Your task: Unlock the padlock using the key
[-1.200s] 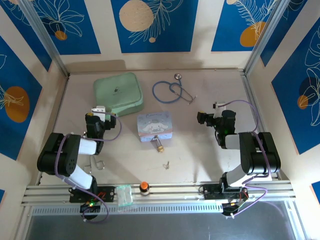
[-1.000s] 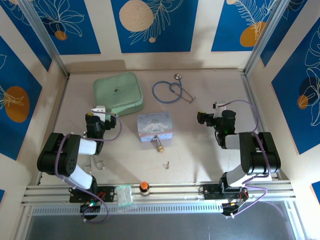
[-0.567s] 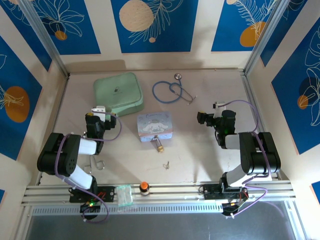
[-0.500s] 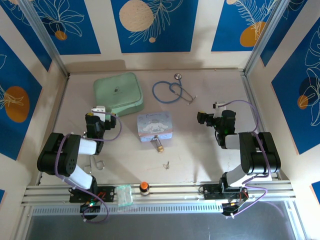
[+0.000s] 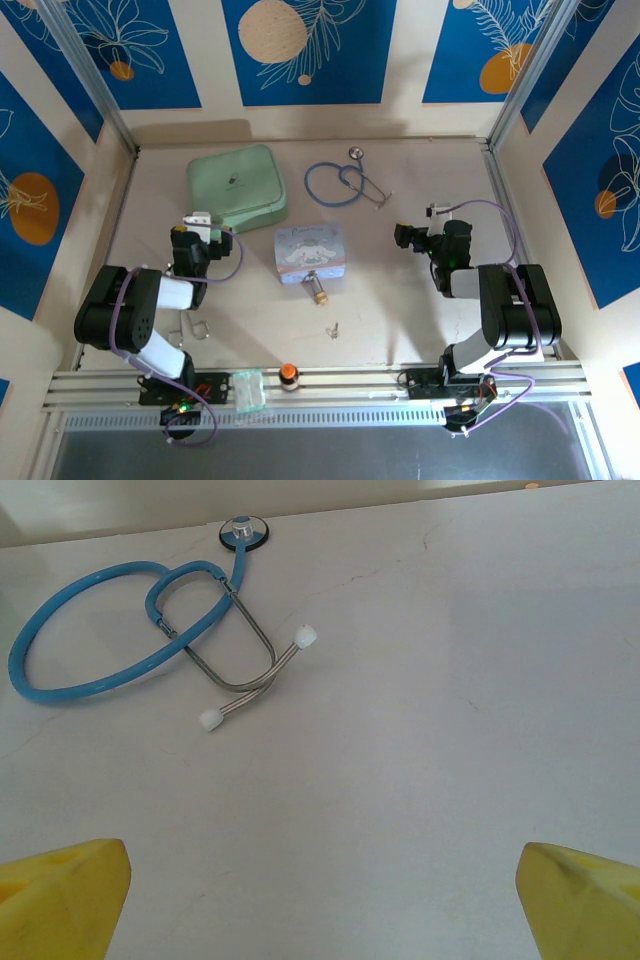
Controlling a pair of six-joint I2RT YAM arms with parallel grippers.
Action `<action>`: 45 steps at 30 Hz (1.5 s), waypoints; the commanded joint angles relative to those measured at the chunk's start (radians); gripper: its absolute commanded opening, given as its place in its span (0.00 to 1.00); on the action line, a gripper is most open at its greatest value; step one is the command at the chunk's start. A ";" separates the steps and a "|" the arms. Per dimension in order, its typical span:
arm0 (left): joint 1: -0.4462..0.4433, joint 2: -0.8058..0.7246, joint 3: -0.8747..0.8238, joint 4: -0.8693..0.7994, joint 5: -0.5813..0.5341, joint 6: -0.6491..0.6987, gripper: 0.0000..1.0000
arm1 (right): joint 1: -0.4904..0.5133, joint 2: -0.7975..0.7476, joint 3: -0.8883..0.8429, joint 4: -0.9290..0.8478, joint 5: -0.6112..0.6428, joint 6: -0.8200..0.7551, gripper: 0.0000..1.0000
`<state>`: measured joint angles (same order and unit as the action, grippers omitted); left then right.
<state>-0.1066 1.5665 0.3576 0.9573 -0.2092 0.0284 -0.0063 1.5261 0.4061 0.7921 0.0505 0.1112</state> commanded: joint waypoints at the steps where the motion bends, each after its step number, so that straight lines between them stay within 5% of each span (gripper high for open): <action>1: 0.012 -0.028 -0.005 0.010 0.001 -0.001 0.99 | -0.006 -0.027 0.025 -0.026 -0.005 -0.008 0.99; 8: 0.010 -0.274 0.030 -0.269 -0.039 -0.028 0.99 | -0.004 -0.237 0.074 -0.306 -0.017 0.027 0.99; 11: 0.010 -0.407 0.072 -0.457 -0.049 -0.151 0.99 | -0.004 -0.335 0.130 -0.494 -0.038 0.084 0.99; 14: 0.010 -0.539 0.135 -0.719 -0.076 -0.416 0.99 | -0.009 -0.448 0.176 -0.683 0.000 0.254 0.99; 16: 0.010 -0.609 0.144 -0.770 0.025 -0.496 0.99 | -0.019 -0.521 0.206 -0.833 0.022 0.394 0.99; 19: 0.010 -0.689 0.134 -0.800 0.196 -0.613 0.99 | -0.046 -0.589 0.220 -0.916 -0.154 0.428 0.99; 24: -0.017 -0.735 0.159 -0.965 0.413 -0.766 0.99 | -0.015 -0.617 0.264 -1.133 -0.276 0.477 0.99; 31: -0.292 -0.683 0.268 -1.196 0.379 -0.703 0.99 | 0.279 -0.611 0.278 -1.366 -0.149 0.510 0.93; 38: -0.572 -0.606 0.318 -1.259 0.312 -0.701 0.99 | 0.663 -0.631 0.204 -1.416 0.073 0.734 0.84; 45: -0.696 -0.536 0.332 -1.221 0.306 -0.747 0.99 | 0.954 -0.520 0.210 -1.368 0.217 0.892 0.69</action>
<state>-0.7795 1.0134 0.6529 -0.2554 0.1181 -0.6918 0.8890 0.9592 0.6056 -0.5682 0.1608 0.9020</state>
